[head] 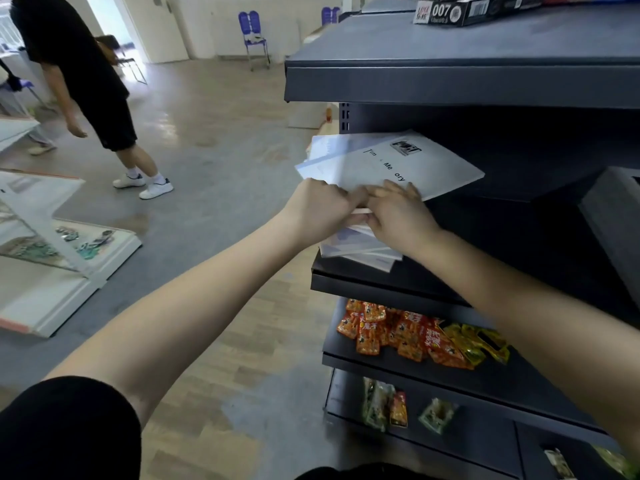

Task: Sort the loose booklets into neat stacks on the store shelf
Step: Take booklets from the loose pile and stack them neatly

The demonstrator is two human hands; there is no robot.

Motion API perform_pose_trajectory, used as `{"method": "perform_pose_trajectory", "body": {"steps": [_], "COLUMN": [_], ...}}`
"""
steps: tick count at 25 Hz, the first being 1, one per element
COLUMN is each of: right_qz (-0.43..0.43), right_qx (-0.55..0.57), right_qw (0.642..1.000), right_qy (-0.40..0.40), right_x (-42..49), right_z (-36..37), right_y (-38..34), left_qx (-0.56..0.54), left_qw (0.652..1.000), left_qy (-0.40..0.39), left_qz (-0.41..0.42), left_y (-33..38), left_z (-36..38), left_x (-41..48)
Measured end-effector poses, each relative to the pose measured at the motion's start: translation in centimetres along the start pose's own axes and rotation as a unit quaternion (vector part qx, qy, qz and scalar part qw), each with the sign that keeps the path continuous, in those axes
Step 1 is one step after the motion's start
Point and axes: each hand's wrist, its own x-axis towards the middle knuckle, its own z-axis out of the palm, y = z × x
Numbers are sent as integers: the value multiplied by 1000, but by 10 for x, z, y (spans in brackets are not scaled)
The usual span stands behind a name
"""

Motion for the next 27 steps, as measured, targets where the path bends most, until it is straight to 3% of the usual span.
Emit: {"method": "perform_pose_trajectory", "body": {"steps": [4, 6, 9, 13, 16, 19, 22, 27], "right_qz": [-43, -107, -176, -85, -3, 21, 31, 67], "right_qx": [150, 157, 104, 65, 123, 101, 91, 73], "right_qw": [987, 981, 978, 992, 990, 973, 987, 995], "right_qy": [49, 47, 50, 62, -75, -208, -131, -7], "right_x": [-20, -31, -41, -41, -35, -42, -49, -50], "right_z": [5, 2, -5, -11, -28, -49, -37, 2], "right_y": [23, 44, 67, 88, 98, 98, 84, 69], "left_qx": [-108, -95, -90, -7, 85, 87, 63, -115], "left_qw": [993, 995, 987, 984, 980, 971, 974, 957], "left_qy": [-5, -26, -130, -178, -181, -219, -201, -215], "left_qz": [40, 17, -38, -5, -7, -42, -88, -158], "left_y": [1, -7, -10, 11, 27, 39, 47, 39], "left_z": [7, 12, 20, 20, 13, 5, 6, 25], "left_x": [-4, -8, -15, -2, 16, 32, 37, 13]}}
